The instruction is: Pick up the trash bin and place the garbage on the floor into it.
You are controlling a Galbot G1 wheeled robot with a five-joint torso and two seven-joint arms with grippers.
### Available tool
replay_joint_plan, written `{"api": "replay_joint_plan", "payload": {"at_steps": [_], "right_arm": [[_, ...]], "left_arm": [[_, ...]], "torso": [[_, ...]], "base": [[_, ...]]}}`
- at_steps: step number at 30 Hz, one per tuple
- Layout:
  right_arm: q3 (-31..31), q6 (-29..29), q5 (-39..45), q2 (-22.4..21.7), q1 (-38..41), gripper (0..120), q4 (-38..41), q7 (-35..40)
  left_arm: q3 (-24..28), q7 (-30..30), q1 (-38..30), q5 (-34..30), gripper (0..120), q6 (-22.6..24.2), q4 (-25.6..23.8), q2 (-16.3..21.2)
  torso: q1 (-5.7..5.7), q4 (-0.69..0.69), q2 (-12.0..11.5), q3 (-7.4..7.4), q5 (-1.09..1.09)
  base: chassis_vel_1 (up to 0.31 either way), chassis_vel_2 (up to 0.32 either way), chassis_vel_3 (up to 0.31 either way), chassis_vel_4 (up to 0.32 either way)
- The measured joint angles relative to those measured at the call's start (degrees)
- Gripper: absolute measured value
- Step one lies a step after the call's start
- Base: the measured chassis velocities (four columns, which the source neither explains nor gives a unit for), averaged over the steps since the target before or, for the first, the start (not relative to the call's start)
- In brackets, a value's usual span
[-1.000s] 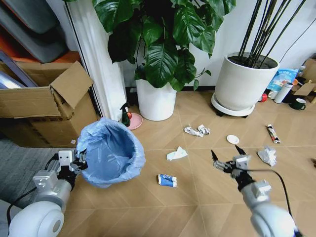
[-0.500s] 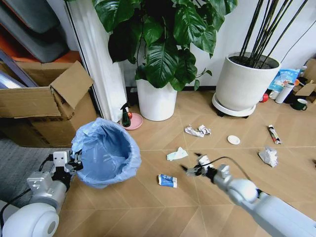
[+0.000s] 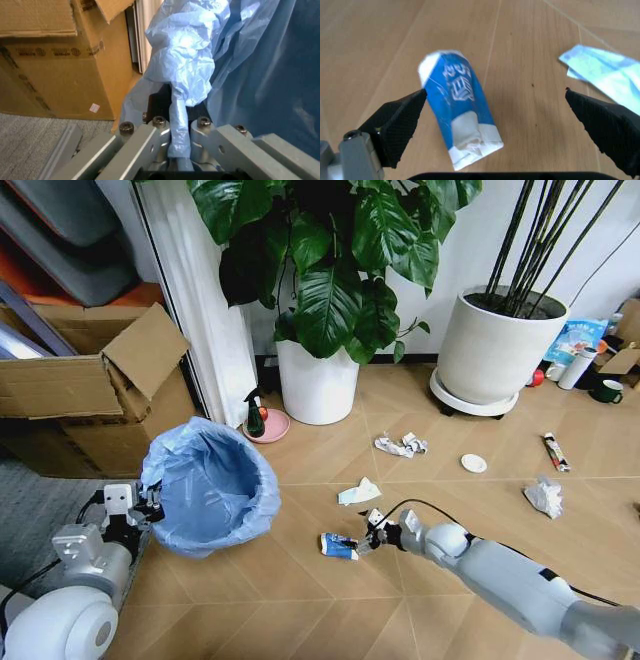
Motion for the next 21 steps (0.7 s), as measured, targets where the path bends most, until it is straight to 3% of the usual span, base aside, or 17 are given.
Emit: {"api": "replay_joint_plan", "payload": {"at_steps": [9, 17, 21], "right_arm": [[0.3, 1.7, -0.8, 4.9, 0.0, 100, -6.7, -0.6], [1.0, 3.1, -2.8, 13.9, 0.6, 100, -15.6, -0.6], [1.1, 3.1, -2.8, 15.0, 0.6, 100, -17.1, -0.5]], "left_arm": [[0.3, -0.1, 0.0, 0.1, 0, 0.2, 0.3, -0.5], [0.2, -0.2, 0.8, 0.5, 0, 0.2, -0.1, -0.8], [0.0, -0.2, 1.0, 0.4, 0, 0.3, -0.4, -0.6]], "torso": [[0.0, 0.01, 0.0, 0.0, 0.0], [0.0, 0.04, 0.0, 0.0, 0.03], [0.0, 0.02, 0.0, -0.01, -0.01]], "base": [[0.0, 0.0, 0.0, 0.0], [0.0, 0.0, 0.0, 0.0], [0.0, 0.0, 0.0, 0.0]]}}
